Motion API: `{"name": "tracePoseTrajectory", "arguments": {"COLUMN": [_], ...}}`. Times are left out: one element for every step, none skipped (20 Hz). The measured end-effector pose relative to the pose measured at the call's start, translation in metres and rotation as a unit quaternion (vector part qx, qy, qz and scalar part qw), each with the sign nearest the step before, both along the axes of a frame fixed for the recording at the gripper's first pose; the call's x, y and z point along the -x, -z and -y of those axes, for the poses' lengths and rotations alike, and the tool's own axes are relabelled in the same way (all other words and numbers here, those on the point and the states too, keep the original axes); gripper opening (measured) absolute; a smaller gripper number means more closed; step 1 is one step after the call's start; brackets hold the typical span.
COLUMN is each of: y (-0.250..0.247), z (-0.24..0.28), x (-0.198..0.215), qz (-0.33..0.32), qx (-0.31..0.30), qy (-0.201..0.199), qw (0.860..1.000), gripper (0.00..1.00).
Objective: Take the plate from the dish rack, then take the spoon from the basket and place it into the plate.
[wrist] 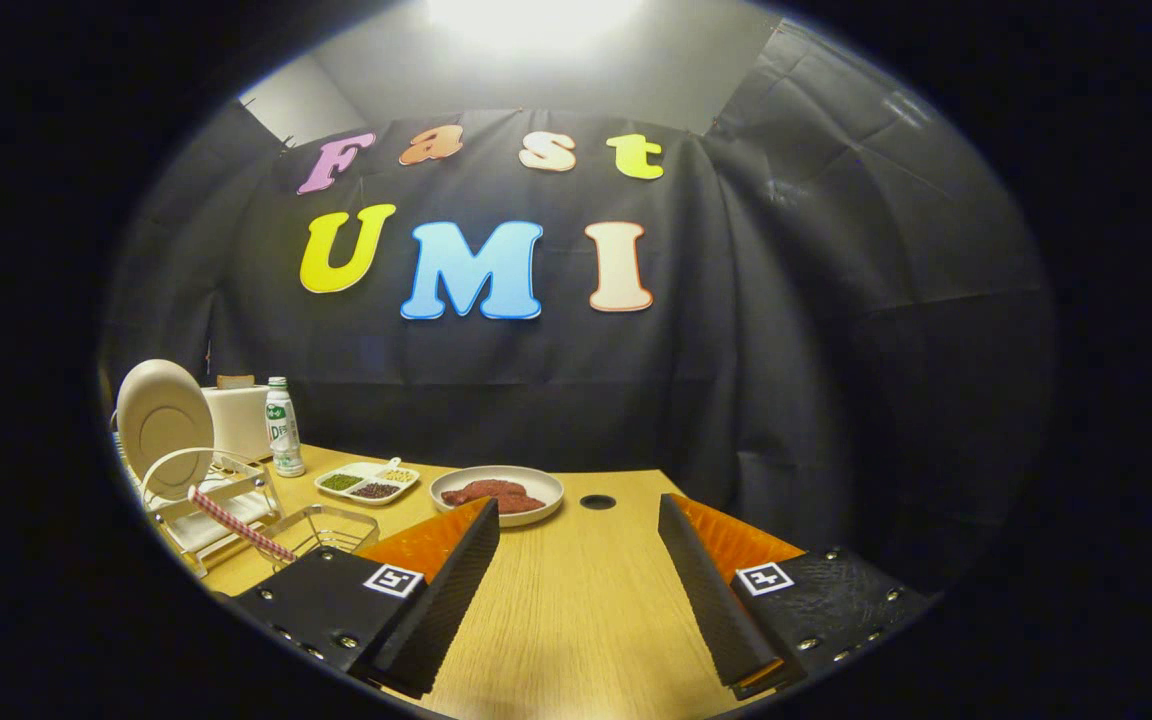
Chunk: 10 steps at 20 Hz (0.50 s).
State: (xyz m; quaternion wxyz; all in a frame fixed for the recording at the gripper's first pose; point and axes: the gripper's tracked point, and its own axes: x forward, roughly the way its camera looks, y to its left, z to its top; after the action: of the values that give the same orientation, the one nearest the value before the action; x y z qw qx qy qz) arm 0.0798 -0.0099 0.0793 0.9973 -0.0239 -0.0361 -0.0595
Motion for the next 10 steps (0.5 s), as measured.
{"name": "tracePoseTrajectory", "arguments": {"y": [-0.012, -0.024, -0.035, -0.046, -0.055, -0.063, -0.07, -0.077, -0.081, -0.086], "z": [0.0, -0.003, -0.007, -0.013, -0.021, -0.031, -0.04, -0.052, -0.066, -0.083], "x": [0.01, 0.021, 0.032, 0.042, 0.052, 0.061, 0.07, 0.078, 0.084, 0.089], "qz": [0.004, 0.007, 0.011, 0.015, 0.016, 0.015, 0.014, 0.012, 0.009, 0.003], "qx": [0.006, 0.01, 0.013, 0.013, 0.01, 0.01, 0.009, 0.008, 0.005, 0.002], "qy": [0.011, 0.019, 0.025, 0.029, 0.032, 0.034, 0.036, 0.036, 0.033, 0.027], "qw": [1.0, 1.0, 1.0, 0.999, 0.999, 0.999, 0.999, 0.999, 0.999, 1.0], "gripper": [0.98, 0.98, 0.98, 0.98, 0.98, 0.98, 0.98, 0.98, 0.98, 0.98]}}
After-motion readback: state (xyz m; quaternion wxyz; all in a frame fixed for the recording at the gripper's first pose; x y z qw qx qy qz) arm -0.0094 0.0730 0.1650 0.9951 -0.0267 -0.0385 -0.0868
